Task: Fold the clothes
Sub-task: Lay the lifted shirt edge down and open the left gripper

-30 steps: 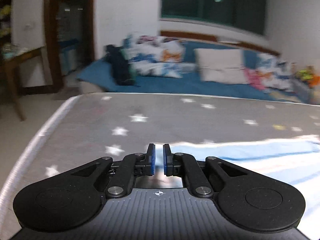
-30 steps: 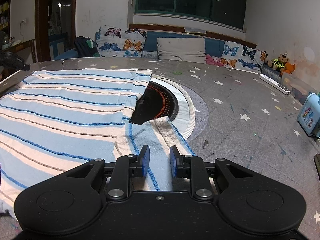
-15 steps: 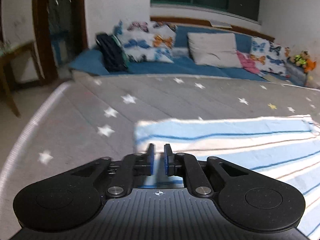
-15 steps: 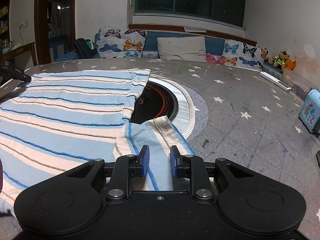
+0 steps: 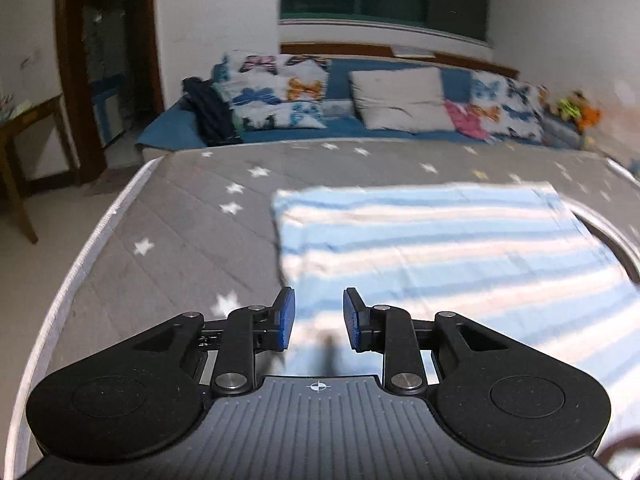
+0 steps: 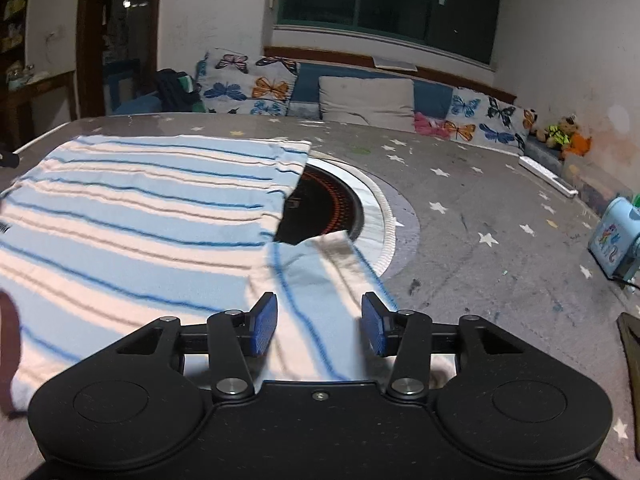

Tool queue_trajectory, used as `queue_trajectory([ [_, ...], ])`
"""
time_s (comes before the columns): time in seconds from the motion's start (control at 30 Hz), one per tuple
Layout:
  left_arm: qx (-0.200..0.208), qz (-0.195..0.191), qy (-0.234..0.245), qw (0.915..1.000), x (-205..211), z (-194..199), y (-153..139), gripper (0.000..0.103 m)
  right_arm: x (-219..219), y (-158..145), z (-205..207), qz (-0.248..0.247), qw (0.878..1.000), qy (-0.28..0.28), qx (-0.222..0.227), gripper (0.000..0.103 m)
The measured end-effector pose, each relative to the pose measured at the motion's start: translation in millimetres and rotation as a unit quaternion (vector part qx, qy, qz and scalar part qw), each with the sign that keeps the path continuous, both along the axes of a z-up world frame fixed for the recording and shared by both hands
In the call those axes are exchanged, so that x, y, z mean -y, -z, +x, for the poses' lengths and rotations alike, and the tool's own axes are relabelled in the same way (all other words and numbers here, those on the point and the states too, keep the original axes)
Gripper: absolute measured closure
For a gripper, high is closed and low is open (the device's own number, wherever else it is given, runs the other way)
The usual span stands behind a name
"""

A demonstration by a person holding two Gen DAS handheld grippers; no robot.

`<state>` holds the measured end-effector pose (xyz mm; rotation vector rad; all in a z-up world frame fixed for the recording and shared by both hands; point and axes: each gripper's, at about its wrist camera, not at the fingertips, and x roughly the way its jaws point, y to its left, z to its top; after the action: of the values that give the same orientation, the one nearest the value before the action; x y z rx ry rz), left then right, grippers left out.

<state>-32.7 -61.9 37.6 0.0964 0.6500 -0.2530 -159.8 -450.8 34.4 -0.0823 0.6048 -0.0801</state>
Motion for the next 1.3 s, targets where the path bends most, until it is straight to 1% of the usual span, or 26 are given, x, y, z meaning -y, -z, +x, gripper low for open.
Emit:
queue_trajectory([
  [0.07, -0.015, 0.016, -0.002, 0.9998, 2, -6, 13, 0.077, 1, 2, -3, 0.003, 1.0, -0.001, -0.005, 0.053],
  [0.13, -0.003, 0.02, -0.005, 0.9998, -2, -10, 19, 0.077, 4, 5, -5, 0.01, 1.0, 0.004, -0.011, 0.053],
  [0.2, -0.001, 0.037, -0.036, 0.9987, -9, -9, 18, 0.083, 8, 4, -6, 0.013, 1.0, 0.008, -0.013, 0.053],
  [0.23, -0.002, 0.032, -0.046, 0.9984, -14, -10, 16, 0.083, 9, 3, -8, 0.014, 1.0, 0.011, -0.014, 0.053],
  [0.27, -0.002, 0.027, -0.055, 0.9981, -18, -11, 13, 0.079, 10, 2, -9, 0.015, 1.0, 0.014, -0.015, 0.053],
  [0.3, -0.003, 0.022, -0.065, 0.9977, -23, -12, 11, 0.079, 11, 1, -11, 0.017, 1.0, 0.016, -0.013, 0.052],
  [0.37, 0.005, 0.005, -0.054, 0.9985, -28, -21, 5, 0.077, 12, -1, -14, 0.022, 1.0, 0.02, -0.01, 0.052],
  [0.4, 0.011, 0.012, -0.053, 0.9985, -27, -27, 4, 0.074, 13, 1, -14, 0.025, 0.999, 0.021, -0.011, 0.052],
  [0.47, 0.013, 0.023, -0.06, 0.9979, -29, -36, 3, 0.073, 14, 5, -16, 0.033, 0.999, 0.023, -0.014, 0.052],
  [0.53, 0.008, 0.011, -0.067, 0.9977, -34, -43, 3, 0.072, 15, 5, -17, 0.036, 0.999, 0.025, -0.014, 0.052],
  [0.57, 0.005, -0.004, -0.073, 0.9973, -41, -51, 2, 0.07, 15, 5, -17, 0.036, 0.999, 0.027, -0.013, 0.052],
  [0.63, 0.008, -0.012, -0.088, 0.9961, -48, -62, 0, 0.067, 18, 1, -26, 0.042, 0.999, 0.032, -0.006, 0.052],
  [0.8, 0.023, 0.001, -0.126, 0.9917, -65, -93, -4, 0.053, 33, -5, -44, 0.061, 0.996, 0.062, 0.009, 0.052],
  [0.9, 0.028, 0.004, -0.148, 0.9886, -75, -110, -5, 0.05, 43, 0, -49, 0.079, 0.993, 0.085, 0.004, 0.052],
  [1.07, 0.034, 0.006, -0.171, 0.9846, -87, -130, -4, 0.044, 57, 6, -51, 0.136, 0.984, 0.113, 0.007, 0.052],
  [1.2, 0.029, 0.009, -0.182, 0.9828, -92, -136, -3, 0.043, 56, 8, -47, 0.153, 0.981, 0.118, 0.013, 0.052],
  [1.27, 0.026, 0.001, -0.187, 0.9819, -96, -137, -4, 0.042, 54, 8, -43, 0.16, 0.98, 0.117, 0.016, 0.052],
  [1.3, 0.025, -0.002, -0.19, 0.9815, -97, -138, -4, 0.042, 52, 8, -41, 0.16, 0.98, 0.117, 0.017, 0.053],
])
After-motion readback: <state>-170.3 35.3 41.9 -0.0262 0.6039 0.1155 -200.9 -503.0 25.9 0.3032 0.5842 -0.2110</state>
